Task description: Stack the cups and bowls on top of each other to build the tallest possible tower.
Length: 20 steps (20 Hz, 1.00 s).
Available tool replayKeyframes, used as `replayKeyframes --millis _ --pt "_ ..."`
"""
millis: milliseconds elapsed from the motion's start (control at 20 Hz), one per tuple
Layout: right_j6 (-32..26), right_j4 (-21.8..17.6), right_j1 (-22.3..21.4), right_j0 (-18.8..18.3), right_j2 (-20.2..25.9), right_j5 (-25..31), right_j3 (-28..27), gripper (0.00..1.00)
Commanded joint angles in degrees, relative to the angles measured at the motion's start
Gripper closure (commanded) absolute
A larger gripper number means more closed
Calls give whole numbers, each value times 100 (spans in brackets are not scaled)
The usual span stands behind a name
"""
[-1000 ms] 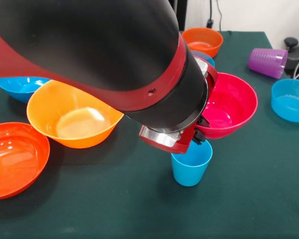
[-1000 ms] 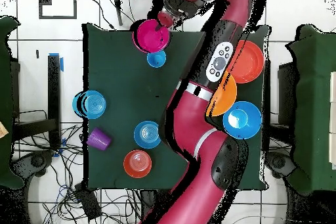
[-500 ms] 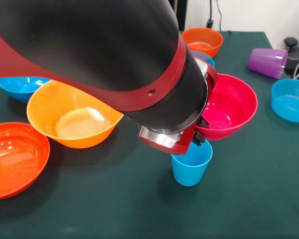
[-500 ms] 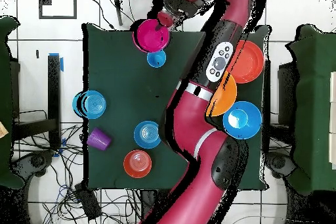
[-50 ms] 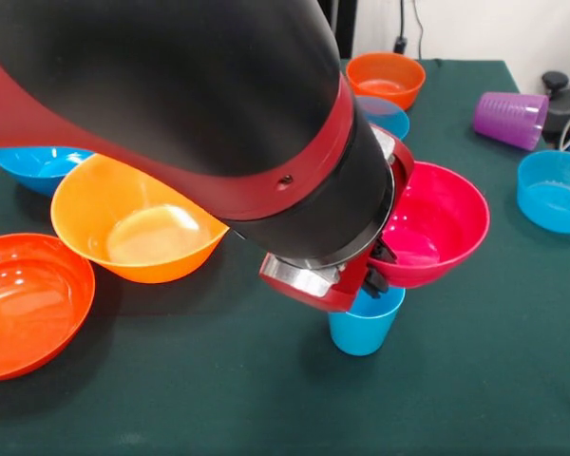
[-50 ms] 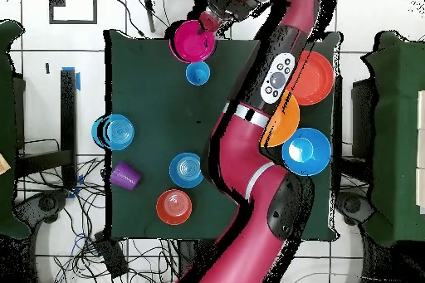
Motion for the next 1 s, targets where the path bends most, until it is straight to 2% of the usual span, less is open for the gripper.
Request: replayKeyframes --millis 50,350,550,850,1000 --pt "550 -481 -90 12 -580 -414 -640 100" --pt "488 -369 -111 -86 -762 -332 -548 100" --pt "384 -443 -177 -192 -919 -314 -483 100" --pt "118 -508 -158 -282 -913 -286 -505 100" --pt "46 -676 -128 -255 -765 -333 -587 100"
